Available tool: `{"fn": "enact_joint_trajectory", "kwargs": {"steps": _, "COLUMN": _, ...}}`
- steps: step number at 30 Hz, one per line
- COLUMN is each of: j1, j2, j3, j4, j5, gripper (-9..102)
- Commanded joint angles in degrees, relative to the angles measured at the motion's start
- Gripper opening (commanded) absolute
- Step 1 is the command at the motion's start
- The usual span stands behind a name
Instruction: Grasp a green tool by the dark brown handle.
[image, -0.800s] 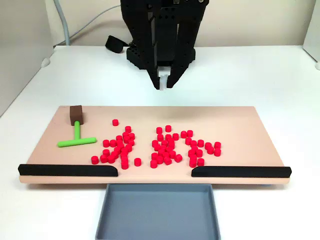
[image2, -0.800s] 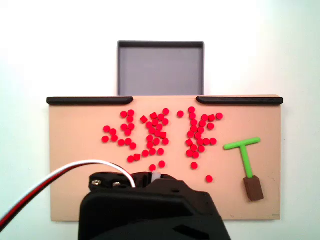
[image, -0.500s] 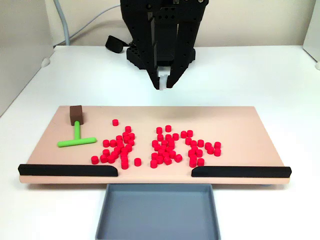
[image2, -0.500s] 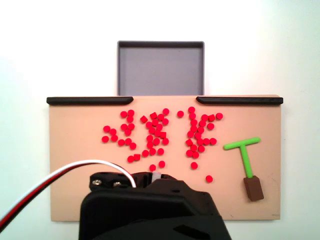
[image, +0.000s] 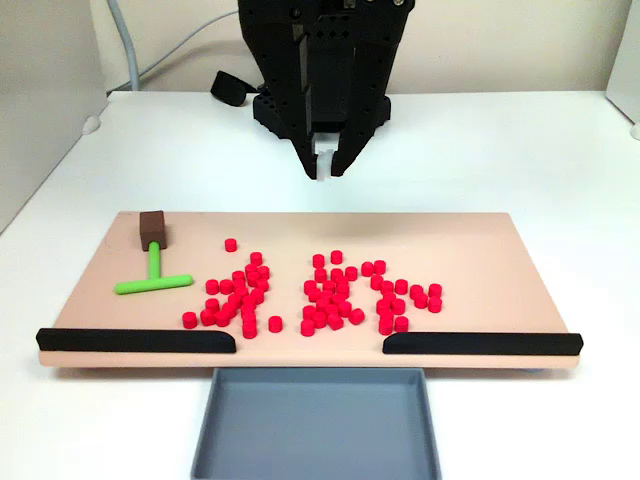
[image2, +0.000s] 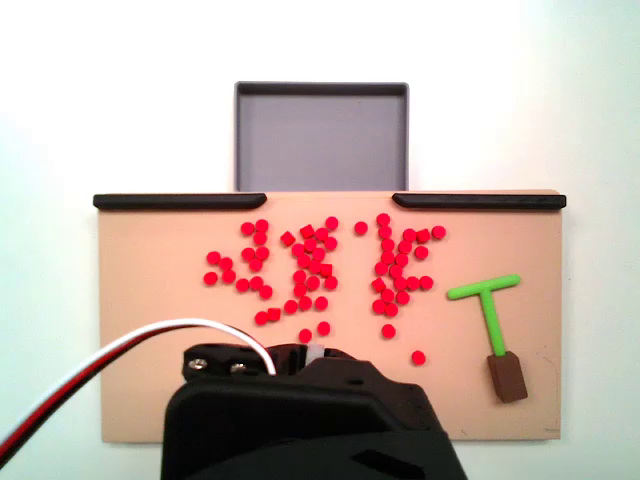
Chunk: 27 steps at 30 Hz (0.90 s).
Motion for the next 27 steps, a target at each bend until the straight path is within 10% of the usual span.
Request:
{"fn": "enact_joint_trajectory", "kwargs": {"steps": 1, "j1": 1.05, "j2": 0.44, "j3": -0.7, "j4": -0.18, "j5": 0.09, "gripper": 0}}
{"fn": "enact_joint_trajectory", "kwargs": {"steps": 27, "j1": 4.04, "j2": -0.88, "j3": -1.14, "j4": -0.18, "j5": -0.88, "gripper": 0}}
